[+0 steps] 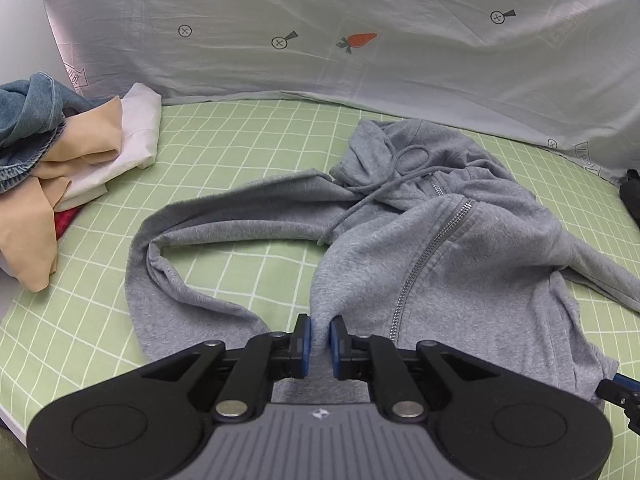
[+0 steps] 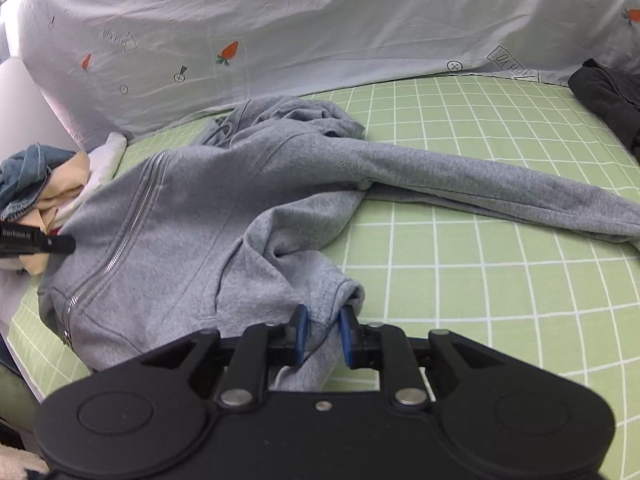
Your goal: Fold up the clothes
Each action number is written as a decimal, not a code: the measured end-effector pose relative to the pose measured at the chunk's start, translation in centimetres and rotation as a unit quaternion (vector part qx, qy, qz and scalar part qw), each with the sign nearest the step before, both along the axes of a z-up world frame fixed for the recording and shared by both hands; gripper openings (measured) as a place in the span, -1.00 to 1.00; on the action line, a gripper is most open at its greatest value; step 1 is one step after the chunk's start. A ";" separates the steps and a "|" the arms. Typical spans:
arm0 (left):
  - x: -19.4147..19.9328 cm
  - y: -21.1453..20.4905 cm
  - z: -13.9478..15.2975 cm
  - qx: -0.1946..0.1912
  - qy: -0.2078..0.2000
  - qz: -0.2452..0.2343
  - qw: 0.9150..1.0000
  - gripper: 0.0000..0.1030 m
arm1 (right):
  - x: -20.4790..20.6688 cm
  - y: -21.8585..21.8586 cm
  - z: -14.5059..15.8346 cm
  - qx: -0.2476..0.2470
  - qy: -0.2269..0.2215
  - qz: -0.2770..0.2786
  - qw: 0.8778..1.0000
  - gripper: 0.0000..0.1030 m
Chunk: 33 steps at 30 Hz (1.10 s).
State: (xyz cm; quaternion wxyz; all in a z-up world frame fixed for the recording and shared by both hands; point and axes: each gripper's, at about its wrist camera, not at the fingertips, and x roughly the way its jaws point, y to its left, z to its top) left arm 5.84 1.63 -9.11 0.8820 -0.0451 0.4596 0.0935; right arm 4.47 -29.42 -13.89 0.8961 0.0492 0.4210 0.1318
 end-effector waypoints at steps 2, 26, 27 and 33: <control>-0.9 0.4 -0.5 0.009 0.006 -0.004 1.000 -0.68 | -0.8 1.6 0.3 -0.041 -0.005 -0.001 0.999 -0.33; -6.8 2.3 -4.7 -0.024 0.082 -0.084 0.993 -0.49 | -6.1 4.6 -2.8 -0.134 0.031 -0.046 0.989 0.04; -7.0 2.2 -4.8 -0.023 0.084 -0.085 0.993 -0.48 | -5.8 4.9 -2.9 -0.129 0.028 -0.041 0.990 -0.01; -7.7 2.4 -5.1 -0.025 0.090 -0.072 0.993 -0.48 | -3.5 5.0 -2.3 -0.060 0.033 -0.036 0.997 -0.85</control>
